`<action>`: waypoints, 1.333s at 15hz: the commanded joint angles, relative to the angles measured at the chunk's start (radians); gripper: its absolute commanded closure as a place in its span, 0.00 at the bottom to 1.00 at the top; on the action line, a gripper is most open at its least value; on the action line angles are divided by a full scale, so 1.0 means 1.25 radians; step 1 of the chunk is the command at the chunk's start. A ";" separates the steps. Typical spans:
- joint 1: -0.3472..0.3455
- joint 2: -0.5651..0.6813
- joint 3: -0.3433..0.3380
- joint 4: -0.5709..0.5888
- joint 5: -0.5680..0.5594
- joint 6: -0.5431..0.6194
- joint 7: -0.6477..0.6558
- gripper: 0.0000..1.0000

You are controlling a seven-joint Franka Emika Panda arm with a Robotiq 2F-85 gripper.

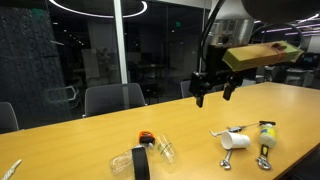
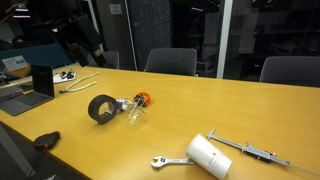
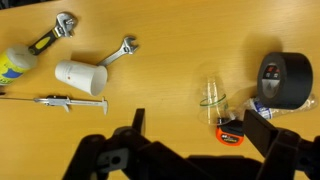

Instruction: Put the clear cup upright

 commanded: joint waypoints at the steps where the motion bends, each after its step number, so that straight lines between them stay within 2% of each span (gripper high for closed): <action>1: -0.076 0.046 0.060 0.010 -0.066 0.091 0.131 0.00; 5: -0.121 0.161 0.100 0.025 -0.076 0.169 0.309 0.00; 8: -0.115 0.266 0.090 0.029 -0.074 0.230 0.384 0.00; 14: -0.078 0.509 0.005 0.059 -0.090 0.405 0.312 0.00; 18: -0.048 0.649 -0.063 0.123 -0.128 0.457 0.228 0.00; 20: -0.021 0.705 -0.094 0.165 -0.099 0.468 0.165 0.00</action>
